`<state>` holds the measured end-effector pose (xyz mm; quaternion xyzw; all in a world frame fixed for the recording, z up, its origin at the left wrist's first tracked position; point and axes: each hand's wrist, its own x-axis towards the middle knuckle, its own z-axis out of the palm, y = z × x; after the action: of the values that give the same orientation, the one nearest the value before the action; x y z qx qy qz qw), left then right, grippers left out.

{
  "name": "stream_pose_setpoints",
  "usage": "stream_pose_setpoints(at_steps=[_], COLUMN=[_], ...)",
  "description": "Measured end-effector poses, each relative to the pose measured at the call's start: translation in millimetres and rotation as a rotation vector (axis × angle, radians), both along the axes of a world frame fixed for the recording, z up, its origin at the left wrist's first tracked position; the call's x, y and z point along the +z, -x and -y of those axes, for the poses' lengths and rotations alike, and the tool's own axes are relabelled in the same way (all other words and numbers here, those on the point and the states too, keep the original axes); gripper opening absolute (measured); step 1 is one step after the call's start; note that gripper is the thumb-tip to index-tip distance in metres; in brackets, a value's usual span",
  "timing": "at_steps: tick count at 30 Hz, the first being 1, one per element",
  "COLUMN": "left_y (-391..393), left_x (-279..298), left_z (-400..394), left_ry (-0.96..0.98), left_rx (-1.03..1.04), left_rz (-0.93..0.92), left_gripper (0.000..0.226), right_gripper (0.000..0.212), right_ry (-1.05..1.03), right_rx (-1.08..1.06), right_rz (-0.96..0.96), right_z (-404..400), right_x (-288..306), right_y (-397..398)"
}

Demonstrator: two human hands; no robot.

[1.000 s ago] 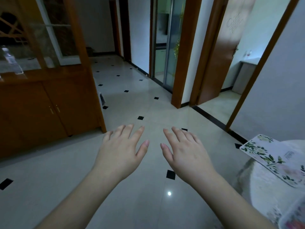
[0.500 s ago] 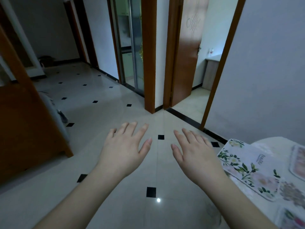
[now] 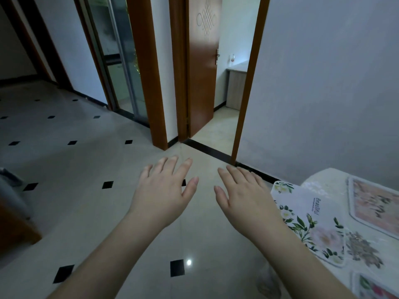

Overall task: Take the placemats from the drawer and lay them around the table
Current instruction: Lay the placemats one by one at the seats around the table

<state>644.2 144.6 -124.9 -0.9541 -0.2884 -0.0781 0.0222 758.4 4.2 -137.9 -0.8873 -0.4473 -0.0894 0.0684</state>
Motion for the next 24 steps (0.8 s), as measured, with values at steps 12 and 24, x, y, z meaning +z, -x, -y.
stream_pose_setpoints(at_steps=[12, 24], left_y=[-70, -195], left_x=[11, -4], left_z=[-153, -179], left_ry=[0.034, 0.041], left_rx=[-0.185, -0.428], left_rz=[-0.055, -0.023], left_gripper=[0.062, 0.082], right_gripper=[0.077, 0.054], right_ry=[0.020, -0.013], right_rx=[-0.104, -0.393], right_rz=[0.037, 0.099], right_z=[-149, -156], right_x=[4, -8], right_y=[-48, -143])
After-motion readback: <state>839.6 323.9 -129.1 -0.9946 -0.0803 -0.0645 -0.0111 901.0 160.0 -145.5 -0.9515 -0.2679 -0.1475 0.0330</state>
